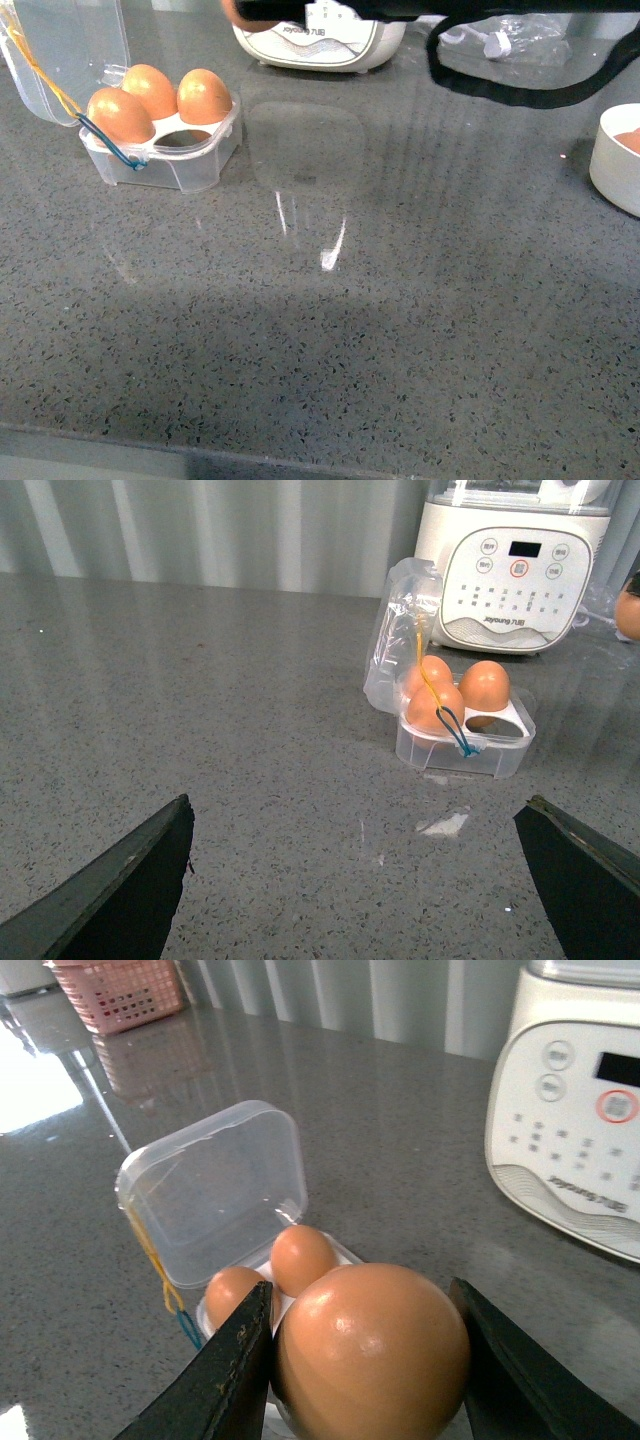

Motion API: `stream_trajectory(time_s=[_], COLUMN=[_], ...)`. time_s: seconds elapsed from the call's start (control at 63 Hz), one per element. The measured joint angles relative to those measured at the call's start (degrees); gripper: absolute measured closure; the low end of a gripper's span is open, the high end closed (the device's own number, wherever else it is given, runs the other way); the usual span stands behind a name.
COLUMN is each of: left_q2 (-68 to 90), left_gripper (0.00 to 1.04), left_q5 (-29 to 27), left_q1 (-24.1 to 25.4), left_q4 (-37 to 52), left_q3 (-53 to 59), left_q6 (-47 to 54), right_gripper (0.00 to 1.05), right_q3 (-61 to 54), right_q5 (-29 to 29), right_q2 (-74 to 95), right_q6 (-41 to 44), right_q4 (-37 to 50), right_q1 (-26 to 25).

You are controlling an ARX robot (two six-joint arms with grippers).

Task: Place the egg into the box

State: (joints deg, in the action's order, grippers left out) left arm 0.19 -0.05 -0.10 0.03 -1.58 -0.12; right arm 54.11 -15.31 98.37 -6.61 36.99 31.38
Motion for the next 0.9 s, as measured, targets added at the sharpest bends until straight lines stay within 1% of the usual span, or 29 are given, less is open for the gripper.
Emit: stream_trajectory(time_s=[0.19,0.397,0.556,0.905], left_q2=[0.0,0.0,0.0,0.0], left_gripper=[0.07,0.07,0.07,0.07], left_q5=[0.0,0.02,0.0,0.0], left_q1=[0.0,0.0,0.0,0.0], left_q4=[0.0,0.0,0.0,0.0], left_q3=[0.0,0.0,0.0,0.0], left_q6=[0.0,0.0,0.0,0.0], right_gripper=[0.6,0.6,0.6,0.6], right_q3=[2.99,8.31,10.93,13.49], right_q5=[2.23,7.13,7.76,7.13], right_q2=[4.15,9.55,11.67,13.2], right_q6=[-0.57,-0.5,-0.48,-0.52], right_q4=[-1.16,-4.26,-5.53,-7.39], right_q1=[3.52,4.55,5.53,6.73])
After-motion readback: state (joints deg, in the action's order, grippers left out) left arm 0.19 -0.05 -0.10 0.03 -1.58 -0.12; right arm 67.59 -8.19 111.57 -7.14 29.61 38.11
